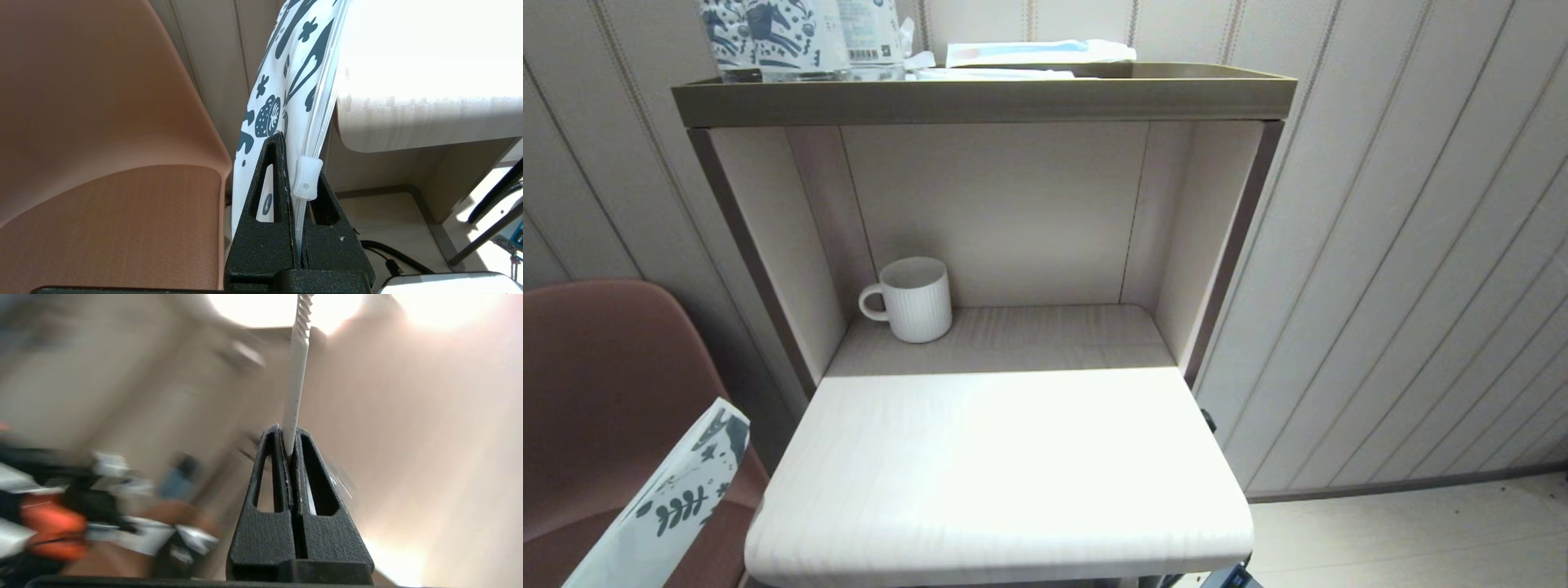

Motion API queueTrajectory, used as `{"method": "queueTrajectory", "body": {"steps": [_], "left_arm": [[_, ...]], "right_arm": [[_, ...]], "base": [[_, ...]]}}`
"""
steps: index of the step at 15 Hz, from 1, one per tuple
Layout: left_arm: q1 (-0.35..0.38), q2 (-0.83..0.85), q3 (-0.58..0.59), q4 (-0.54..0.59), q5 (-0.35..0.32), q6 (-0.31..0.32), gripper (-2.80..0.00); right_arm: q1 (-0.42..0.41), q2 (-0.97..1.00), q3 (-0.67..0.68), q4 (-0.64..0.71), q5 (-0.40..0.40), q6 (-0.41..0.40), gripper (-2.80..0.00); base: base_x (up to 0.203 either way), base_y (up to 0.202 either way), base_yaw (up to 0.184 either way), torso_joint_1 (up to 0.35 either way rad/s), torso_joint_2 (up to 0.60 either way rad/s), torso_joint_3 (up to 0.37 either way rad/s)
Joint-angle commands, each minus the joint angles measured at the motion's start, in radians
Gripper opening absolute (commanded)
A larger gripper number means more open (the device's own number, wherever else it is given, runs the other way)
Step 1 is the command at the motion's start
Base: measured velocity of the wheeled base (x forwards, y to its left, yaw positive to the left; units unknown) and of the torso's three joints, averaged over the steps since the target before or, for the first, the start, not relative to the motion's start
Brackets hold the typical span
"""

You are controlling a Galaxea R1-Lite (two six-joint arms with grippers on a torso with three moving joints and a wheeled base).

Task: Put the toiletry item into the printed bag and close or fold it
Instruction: Place the comb into the storage bag

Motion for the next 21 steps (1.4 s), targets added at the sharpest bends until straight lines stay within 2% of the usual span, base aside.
{"method": "queueTrajectory", "body": {"steps": [1,2,3,6,8,10,11,14,21], "left_arm": [[0.0,0.0,0.0,0.001,0.0,0.001,-2.8],[0.0,0.0,0.0,0.001,0.0,0.001,-2.8],[0.0,0.0,0.0,0.001,0.0,0.001,-2.8],[0.0,0.0,0.0,0.001,0.0,0.001,-2.8],[0.0,0.0,0.0,0.001,0.0,0.001,-2.8],[0.0,0.0,0.0,0.001,0.0,0.001,-2.8],[0.0,0.0,0.0,0.001,0.0,0.001,-2.8],[0.0,0.0,0.0,0.001,0.0,0.001,-2.8],[0.0,0.0,0.0,0.002,0.0,0.001,-2.8]], "right_arm": [[0.0,0.0,0.028,0.398,-0.217,-0.19,-2.8],[0.0,0.0,0.035,0.576,-0.352,-0.28,-2.8],[0.0,0.0,0.052,0.691,-0.489,-0.365,-2.8],[0.0,0.0,0.135,0.867,-0.654,-0.498,-2.8],[0.0,0.0,0.149,0.881,-0.787,-0.52,-2.8],[-0.001,0.0,0.15,0.859,-0.965,-0.543,-2.8],[0.0,0.0,0.13,0.879,-1.012,-0.553,-2.8],[0.0,0.0,0.167,0.948,-1.02,-0.552,-2.8],[0.0,0.0,0.141,0.942,-1.012,-0.561,-2.8]], "base": [[0.0,0.0,0.0,0.0,0.0,0.0],[0.0,0.0,0.0,0.0,0.0,0.0],[0.0,0.0,0.0,0.0,0.0,0.0],[0.0,0.0,0.0,0.0,0.0,0.0],[0.0,0.0,0.0,0.0,0.0,0.0],[0.0,0.0,0.0,0.0,0.0,0.0],[0.0,0.0,0.0,0.0,0.0,0.0],[0.0,0.0,0.0,0.0,0.0,0.0],[0.0,0.0,0.0,0.0,0.0,0.0]]}}
